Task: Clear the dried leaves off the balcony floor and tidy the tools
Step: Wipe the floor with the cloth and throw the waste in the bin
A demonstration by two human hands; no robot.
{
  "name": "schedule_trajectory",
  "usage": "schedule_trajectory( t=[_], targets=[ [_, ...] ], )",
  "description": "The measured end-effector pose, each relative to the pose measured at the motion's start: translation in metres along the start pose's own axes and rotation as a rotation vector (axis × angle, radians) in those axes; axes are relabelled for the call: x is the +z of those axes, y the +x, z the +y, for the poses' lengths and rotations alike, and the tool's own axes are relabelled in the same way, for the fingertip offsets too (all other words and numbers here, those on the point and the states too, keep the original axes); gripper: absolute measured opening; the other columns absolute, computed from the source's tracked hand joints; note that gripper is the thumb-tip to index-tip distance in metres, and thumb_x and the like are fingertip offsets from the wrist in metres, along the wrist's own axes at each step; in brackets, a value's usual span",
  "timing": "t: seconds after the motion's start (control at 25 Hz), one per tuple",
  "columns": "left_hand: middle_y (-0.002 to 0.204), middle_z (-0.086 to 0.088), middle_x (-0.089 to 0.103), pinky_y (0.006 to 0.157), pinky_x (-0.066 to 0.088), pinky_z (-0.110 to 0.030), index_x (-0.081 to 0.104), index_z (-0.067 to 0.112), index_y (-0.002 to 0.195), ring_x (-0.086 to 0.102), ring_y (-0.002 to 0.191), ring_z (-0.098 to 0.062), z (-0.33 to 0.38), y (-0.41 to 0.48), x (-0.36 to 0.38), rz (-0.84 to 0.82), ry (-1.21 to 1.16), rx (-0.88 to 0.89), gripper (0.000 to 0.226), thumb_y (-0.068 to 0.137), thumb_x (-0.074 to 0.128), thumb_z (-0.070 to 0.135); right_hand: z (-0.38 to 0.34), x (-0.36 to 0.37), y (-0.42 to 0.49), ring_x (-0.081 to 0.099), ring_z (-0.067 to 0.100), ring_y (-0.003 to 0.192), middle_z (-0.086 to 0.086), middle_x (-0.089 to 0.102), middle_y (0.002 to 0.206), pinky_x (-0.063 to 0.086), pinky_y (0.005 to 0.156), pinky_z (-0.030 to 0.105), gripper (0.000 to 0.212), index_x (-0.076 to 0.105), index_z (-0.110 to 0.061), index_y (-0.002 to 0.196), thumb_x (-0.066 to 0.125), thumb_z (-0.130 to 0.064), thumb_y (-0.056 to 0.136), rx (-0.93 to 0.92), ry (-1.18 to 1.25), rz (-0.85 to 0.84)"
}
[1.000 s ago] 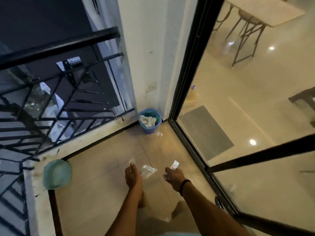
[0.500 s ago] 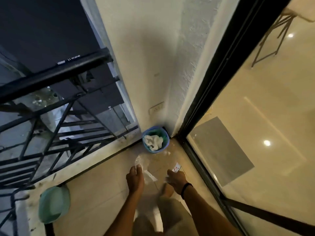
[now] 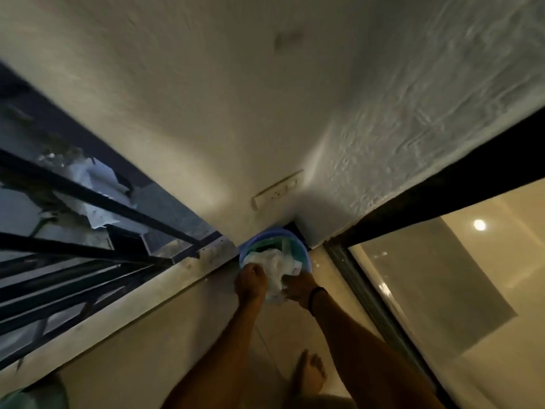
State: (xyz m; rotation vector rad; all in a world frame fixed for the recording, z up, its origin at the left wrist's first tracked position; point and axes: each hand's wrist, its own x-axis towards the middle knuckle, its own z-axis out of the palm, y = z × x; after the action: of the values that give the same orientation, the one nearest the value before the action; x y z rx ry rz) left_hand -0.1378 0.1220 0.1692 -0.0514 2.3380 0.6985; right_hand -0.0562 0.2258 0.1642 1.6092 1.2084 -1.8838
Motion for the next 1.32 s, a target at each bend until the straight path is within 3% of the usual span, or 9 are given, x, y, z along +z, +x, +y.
schedule_trajectory(
  t=[0.24, 0.32, 0.44, 0.6, 0.76, 0.96, 1.08, 1.2, 1.32],
  targets=[
    [0.109, -0.018, 0.064, 0.092, 0.049, -0.043, 0.063, 0.017, 0.084, 0.057, 0.092, -0.031, -0.045, 0.142, 0.111, -0.130, 0.051, -0.017, 0.030, 0.106, 0.043, 0.020, 0.018, 0.046, 0.182, 0.057, 0.031, 0.106, 0.013, 0.062, 0.111, 0.046, 0.093, 0.035, 0.028, 0.061, -0.003, 0.119, 0.051, -0.021, 0.100, -0.114, -0.289, 0.263],
    [0.120, -0.017, 0.062, 0.100, 0.047, -0.044, 0.067, 0.015, 0.103, 0.058, 0.104, -0.033, -0.056, 0.160, 0.128, -0.169, 0.052, -0.049, 0.024, 0.105, 0.044, 0.020, 0.027, 0.056, 0.207, 0.055, 0.032, 0.105, 0.015, 0.060, 0.112, 0.044, 0.097, 0.038, 0.032, 0.059, 0.000, 0.123, 0.043, -0.020, 0.103, -0.074, -0.334, 0.336],
    [0.140, -0.016, 0.056, 0.104, 0.046, -0.044, 0.054, 0.010, 0.140, 0.055, 0.123, -0.037, -0.058, 0.161, 0.128, -0.203, 0.031, -0.098, 0.042, 0.104, 0.049, 0.030, 0.031, 0.056, 0.195, 0.050, 0.033, 0.126, 0.019, 0.051, 0.138, 0.037, 0.105, 0.035, 0.047, 0.041, -0.001, 0.143, 0.044, -0.028, 0.104, -0.141, -0.629, 0.289],
    [0.147, -0.017, 0.050, 0.105, 0.046, -0.050, 0.037, 0.011, 0.153, 0.052, 0.128, -0.037, -0.034, 0.116, 0.088, -0.206, -0.018, -0.068, 0.059, 0.100, 0.054, 0.028, 0.023, 0.054, 0.143, 0.019, 0.036, 0.148, 0.017, 0.011, 0.162, 0.022, 0.119, 0.048, 0.086, -0.005, -0.015, 0.158, 0.048, -0.046, 0.098, -0.192, -0.727, 0.212],
    [0.157, -0.020, 0.034, 0.108, 0.042, -0.047, 0.018, 0.007, 0.158, 0.042, 0.136, -0.041, -0.002, 0.065, 0.032, -0.196, -0.053, -0.090, 0.068, 0.101, 0.052, 0.017, 0.004, 0.051, 0.079, 0.005, 0.034, 0.151, 0.012, 0.006, 0.165, 0.012, 0.122, 0.049, 0.080, -0.001, -0.019, 0.158, 0.047, -0.043, 0.099, -0.238, -0.464, 0.230],
    [0.138, -0.021, 0.055, 0.091, 0.050, -0.044, 0.049, 0.006, 0.143, 0.056, 0.116, -0.041, 0.006, 0.026, -0.024, -0.234, 0.033, -0.046, 0.046, 0.100, 0.049, 0.021, -0.008, 0.032, -0.001, 0.050, 0.032, 0.129, 0.012, 0.050, 0.144, 0.045, 0.104, 0.038, 0.051, 0.042, -0.012, 0.146, 0.050, -0.012, 0.096, -0.202, -0.145, 0.224],
    [0.115, -0.017, 0.068, 0.080, 0.056, -0.045, 0.069, 0.011, 0.115, 0.063, 0.095, -0.036, -0.002, -0.027, -0.062, -0.204, 0.082, 0.025, 0.040, 0.094, 0.048, 0.039, -0.003, 0.016, -0.075, 0.061, 0.032, 0.104, 0.011, 0.063, 0.109, 0.049, 0.085, 0.036, 0.023, 0.067, -0.008, 0.111, 0.050, -0.014, 0.095, -0.173, -0.227, 0.285],
    [0.114, -0.021, 0.068, 0.073, 0.045, -0.035, 0.070, 0.002, 0.112, 0.062, 0.100, -0.038, 0.014, -0.103, -0.105, -0.129, 0.158, 0.072, 0.027, 0.100, 0.052, 0.019, 0.002, 0.006, -0.165, 0.056, 0.027, 0.076, 0.007, 0.057, 0.080, 0.042, 0.066, 0.033, 0.027, 0.058, -0.012, 0.070, 0.048, -0.015, 0.095, -0.197, -0.278, 0.325],
    [0.119, -0.021, 0.066, 0.079, 0.041, -0.035, 0.068, 0.002, 0.116, 0.061, 0.106, -0.038, 0.037, -0.187, -0.144, -0.092, 0.140, 0.135, 0.025, 0.098, 0.052, 0.010, 0.024, -0.004, -0.249, 0.056, 0.027, 0.069, 0.009, 0.061, 0.074, 0.042, 0.064, 0.033, 0.029, 0.053, -0.013, 0.064, 0.050, -0.015, 0.092, -0.152, -0.189, 0.355]
  ],
)
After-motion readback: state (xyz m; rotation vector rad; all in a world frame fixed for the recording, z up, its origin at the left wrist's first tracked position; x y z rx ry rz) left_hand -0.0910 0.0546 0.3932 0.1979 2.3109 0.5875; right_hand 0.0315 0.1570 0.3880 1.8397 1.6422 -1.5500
